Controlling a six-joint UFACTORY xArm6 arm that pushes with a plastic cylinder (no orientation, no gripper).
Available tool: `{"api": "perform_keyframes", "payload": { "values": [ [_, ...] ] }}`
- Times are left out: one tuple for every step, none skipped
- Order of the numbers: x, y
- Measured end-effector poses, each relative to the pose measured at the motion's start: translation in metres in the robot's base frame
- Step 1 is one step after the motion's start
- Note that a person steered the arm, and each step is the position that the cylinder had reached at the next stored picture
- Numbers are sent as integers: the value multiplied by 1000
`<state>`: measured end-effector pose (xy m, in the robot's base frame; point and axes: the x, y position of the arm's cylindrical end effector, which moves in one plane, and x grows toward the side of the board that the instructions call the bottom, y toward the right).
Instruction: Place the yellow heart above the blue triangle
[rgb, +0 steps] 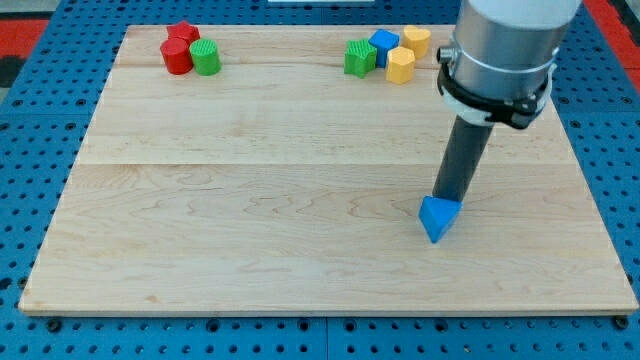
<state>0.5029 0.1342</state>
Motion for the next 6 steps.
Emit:
{"api": "perform_keyframes", "payload": {
  "values": [
    [-2,21],
    [-82,63],
    [-161,62],
    [-229,74],
    [-281,75],
    [-291,54]
  ]
}}
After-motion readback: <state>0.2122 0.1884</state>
